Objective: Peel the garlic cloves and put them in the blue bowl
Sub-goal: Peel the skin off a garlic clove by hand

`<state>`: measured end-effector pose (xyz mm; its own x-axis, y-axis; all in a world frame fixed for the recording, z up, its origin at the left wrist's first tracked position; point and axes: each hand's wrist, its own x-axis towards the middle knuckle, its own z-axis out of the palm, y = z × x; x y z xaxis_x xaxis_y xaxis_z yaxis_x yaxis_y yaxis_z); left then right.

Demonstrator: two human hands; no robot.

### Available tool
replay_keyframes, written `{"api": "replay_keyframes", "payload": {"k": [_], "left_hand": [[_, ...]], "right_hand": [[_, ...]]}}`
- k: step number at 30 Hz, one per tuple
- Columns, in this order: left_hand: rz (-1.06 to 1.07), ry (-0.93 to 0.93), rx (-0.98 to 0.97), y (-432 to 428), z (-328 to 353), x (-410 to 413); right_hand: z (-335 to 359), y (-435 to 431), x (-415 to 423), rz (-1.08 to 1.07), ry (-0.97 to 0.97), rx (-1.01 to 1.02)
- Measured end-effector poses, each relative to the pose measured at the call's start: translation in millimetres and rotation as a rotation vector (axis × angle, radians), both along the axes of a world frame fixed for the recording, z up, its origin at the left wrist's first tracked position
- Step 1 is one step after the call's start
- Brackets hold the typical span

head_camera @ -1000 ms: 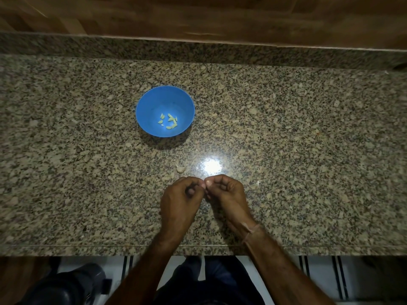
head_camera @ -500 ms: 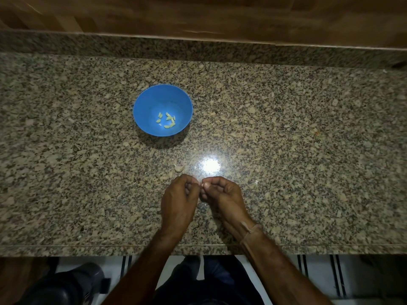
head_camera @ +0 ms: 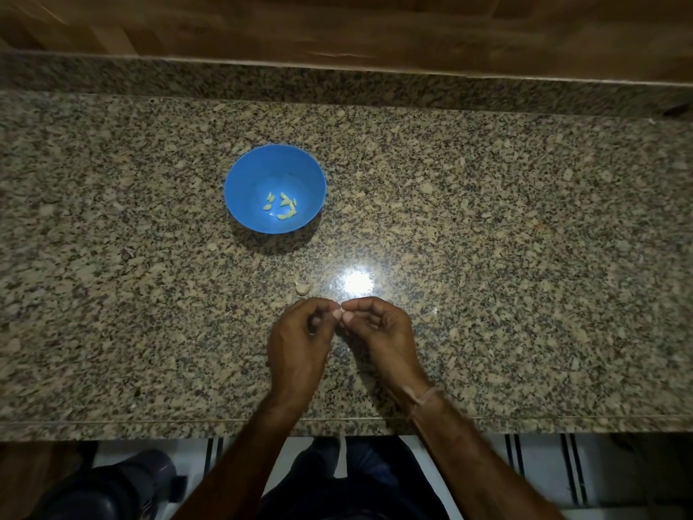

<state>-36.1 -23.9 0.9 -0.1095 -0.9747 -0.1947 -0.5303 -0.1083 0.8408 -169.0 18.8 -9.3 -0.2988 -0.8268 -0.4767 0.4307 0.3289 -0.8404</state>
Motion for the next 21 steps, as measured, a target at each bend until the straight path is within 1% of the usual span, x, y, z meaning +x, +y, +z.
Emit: {"api": "replay_keyframes", "payload": {"k": [2, 4, 8, 15, 19, 21], "left_hand": [[0.027, 0.025, 0.036, 0, 2, 0], [0.038, 0.033, 0.059, 0, 3, 0], [0.040, 0.009, 0.078, -1, 2, 1], [0.030, -0.007, 0.102, -2, 2, 0], [0.018, 0.013, 0.095, 0, 1, -3], [0.014, 0.017, 0.092, 0, 1, -4]], "right_hand": [[-1, -1, 0, 0.014, 0.078, -0.019], [-2, -3, 0, 0.013, 0.117, -0.023], [0, -4, 1, 0.023, 0.161, -0.037], [6, -3, -5, 0.077, 0.359, -0.063], [10, -3, -1, 0.083, 0.357, -0.063], [11, -3, 2, 0.055, 0.284, -0.042]]}}
